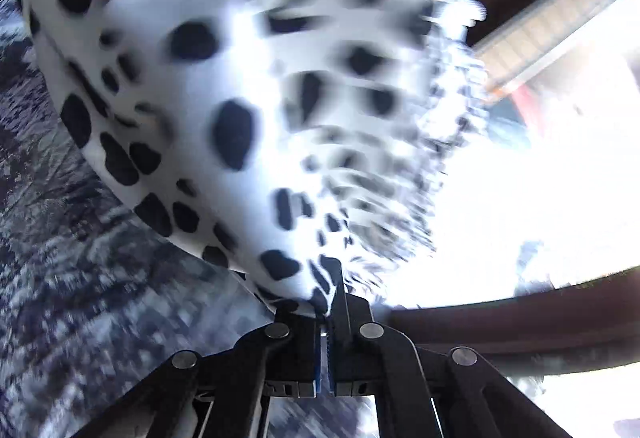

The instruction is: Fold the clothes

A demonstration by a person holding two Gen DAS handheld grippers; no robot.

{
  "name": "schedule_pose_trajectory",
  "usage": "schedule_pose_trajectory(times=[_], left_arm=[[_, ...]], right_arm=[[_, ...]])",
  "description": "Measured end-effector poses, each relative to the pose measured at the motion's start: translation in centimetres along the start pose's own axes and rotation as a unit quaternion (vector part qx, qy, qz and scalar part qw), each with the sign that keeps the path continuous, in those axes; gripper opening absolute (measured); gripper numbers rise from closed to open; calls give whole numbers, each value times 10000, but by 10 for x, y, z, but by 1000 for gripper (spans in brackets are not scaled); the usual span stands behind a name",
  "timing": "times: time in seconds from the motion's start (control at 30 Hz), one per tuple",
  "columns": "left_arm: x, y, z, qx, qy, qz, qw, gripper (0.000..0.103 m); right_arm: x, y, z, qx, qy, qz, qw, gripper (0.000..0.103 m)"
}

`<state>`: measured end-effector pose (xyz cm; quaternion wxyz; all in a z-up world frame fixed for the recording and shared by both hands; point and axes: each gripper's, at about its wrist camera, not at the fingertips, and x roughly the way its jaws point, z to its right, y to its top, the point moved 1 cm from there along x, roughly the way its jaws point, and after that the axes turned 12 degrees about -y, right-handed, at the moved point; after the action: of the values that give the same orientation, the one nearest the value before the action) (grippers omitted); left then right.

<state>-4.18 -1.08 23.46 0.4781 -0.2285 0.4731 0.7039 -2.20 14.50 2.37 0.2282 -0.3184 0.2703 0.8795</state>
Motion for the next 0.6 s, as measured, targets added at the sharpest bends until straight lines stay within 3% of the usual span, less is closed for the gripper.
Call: schedule_pose_trajectory(times=[0.17,0.33,0.47,0.6], left_arm=[[-32,-10,-5,130,105,-178,9997,4],[-83,-31,-11,391,312,-274,9984,3],[-126,-53,-35,363,905,-464,9942,3],[-136,-92,-81,-73,1478,-775,9859,1]], right_arm=[[-68,7,56,106,47,211,9997,1],[-154,-3,61,-54,621,402,9972,1],[-223,-10,36,-368,1376,303,9893,1],[-246,-40,-30,-616,2290,-203,9713,1]])
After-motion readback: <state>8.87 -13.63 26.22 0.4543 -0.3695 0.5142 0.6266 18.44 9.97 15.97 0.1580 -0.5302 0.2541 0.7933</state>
